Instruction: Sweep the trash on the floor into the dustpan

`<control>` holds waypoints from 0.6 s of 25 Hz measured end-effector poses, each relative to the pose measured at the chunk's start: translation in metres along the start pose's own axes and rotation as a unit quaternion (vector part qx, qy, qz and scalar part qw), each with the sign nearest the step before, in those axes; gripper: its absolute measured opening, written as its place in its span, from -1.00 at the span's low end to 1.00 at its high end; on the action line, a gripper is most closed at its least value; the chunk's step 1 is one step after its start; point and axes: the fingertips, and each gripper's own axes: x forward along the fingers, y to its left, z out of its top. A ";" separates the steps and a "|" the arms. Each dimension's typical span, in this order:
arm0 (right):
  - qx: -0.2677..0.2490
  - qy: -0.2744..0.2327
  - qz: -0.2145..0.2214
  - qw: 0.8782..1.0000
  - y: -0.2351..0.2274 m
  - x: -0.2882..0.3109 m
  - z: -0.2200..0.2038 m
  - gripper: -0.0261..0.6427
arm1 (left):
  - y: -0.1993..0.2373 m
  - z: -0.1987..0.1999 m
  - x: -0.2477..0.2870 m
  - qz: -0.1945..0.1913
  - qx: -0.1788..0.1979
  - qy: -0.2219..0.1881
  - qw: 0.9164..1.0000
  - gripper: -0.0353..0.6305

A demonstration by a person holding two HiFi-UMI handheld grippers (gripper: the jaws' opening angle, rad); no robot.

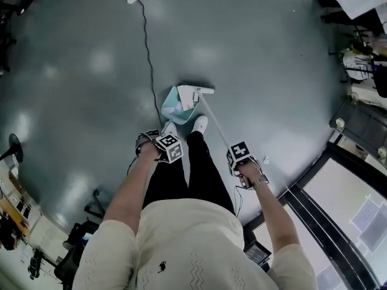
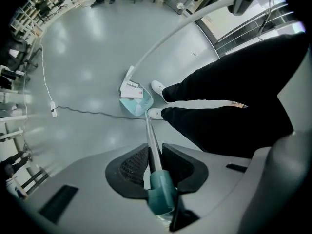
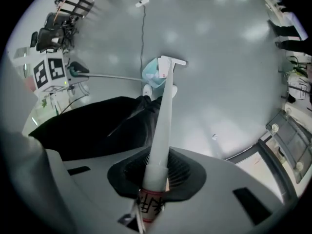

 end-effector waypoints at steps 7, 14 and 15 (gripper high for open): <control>-0.086 0.045 0.013 0.995 0.055 0.026 -0.051 -0.73 | -0.004 -0.001 0.002 0.003 -0.011 0.002 1.000 -0.61; -0.072 0.052 0.021 0.996 0.068 0.052 -0.066 -0.73 | -0.005 -0.002 0.006 0.008 -0.013 0.003 1.000 -0.61; -0.070 0.056 0.018 0.996 0.071 0.056 -0.069 -0.73 | -0.006 -0.002 0.007 0.008 -0.013 0.003 1.000 -0.61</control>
